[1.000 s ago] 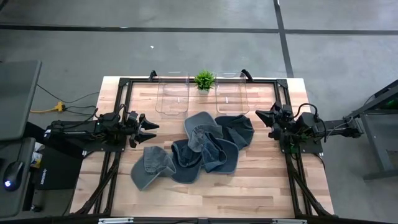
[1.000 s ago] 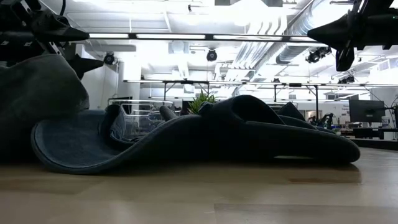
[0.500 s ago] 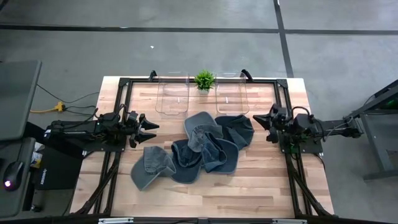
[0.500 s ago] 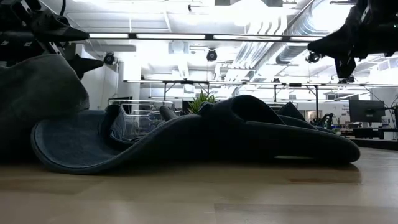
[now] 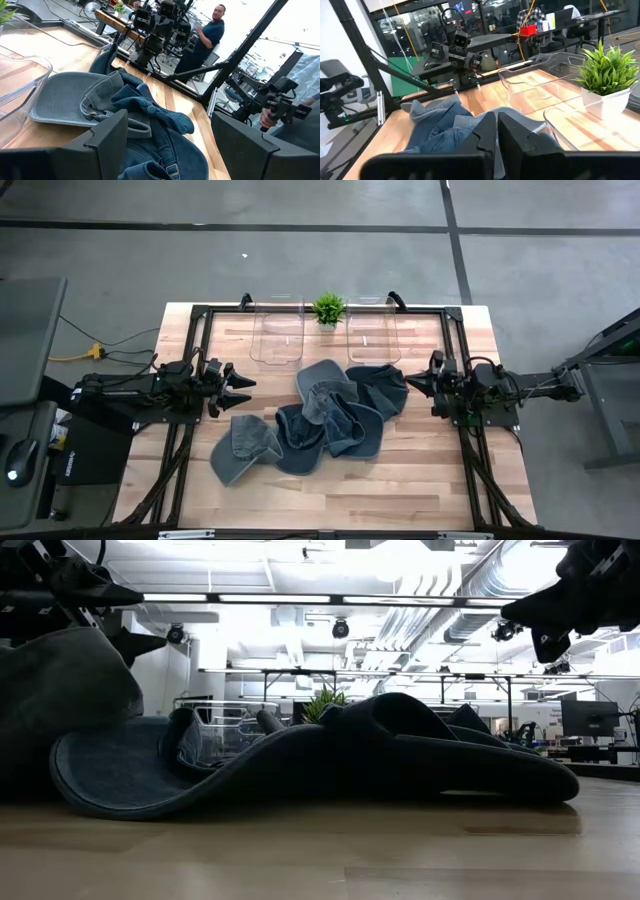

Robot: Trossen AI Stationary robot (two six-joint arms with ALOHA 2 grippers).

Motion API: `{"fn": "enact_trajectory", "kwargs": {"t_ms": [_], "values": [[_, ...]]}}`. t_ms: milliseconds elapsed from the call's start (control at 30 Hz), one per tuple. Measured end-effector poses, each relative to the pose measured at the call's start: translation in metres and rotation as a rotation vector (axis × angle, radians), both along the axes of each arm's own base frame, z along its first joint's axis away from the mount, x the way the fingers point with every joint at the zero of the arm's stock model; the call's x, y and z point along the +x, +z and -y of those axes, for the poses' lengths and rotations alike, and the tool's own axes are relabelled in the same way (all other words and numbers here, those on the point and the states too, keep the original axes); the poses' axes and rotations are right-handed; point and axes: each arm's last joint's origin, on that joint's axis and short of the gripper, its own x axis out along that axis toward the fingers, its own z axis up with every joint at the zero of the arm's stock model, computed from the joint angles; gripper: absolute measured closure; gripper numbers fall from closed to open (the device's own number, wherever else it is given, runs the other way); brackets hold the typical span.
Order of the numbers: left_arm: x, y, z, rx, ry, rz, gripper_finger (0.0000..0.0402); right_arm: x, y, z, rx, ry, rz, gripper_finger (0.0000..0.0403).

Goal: Pick & Place hat
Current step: Put the bottom right blue cap into the right transparent bin

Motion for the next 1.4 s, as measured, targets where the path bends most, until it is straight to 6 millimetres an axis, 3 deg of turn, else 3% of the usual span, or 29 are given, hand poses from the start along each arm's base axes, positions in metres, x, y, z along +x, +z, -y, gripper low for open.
{"fn": "enact_trajectory", "kwargs": {"t_ms": [467,967,1233,1400], "values": [[0.0,0.0,0.0,0.0,0.0,0.0,0.0135,0.0,-0.001,-0.001,-0.051,0.026,-0.02,0.0283],[0.0,0.0,0.0,0.0,0.0,0.0,0.0135,-0.001,0.009,-0.001,-0.081,0.042,0.05,0.0262],[0.0,0.0,0.0,0.0,0.0,0.0,0.0135,-0.005,0.04,0.001,-0.194,-0.029,-0.075,0.0253],[0.0,0.0,0.0,0.0,0.001,0.0,0.0135,0.003,0.06,0.001,-0.264,-0.022,-0.236,0.0248]]}}
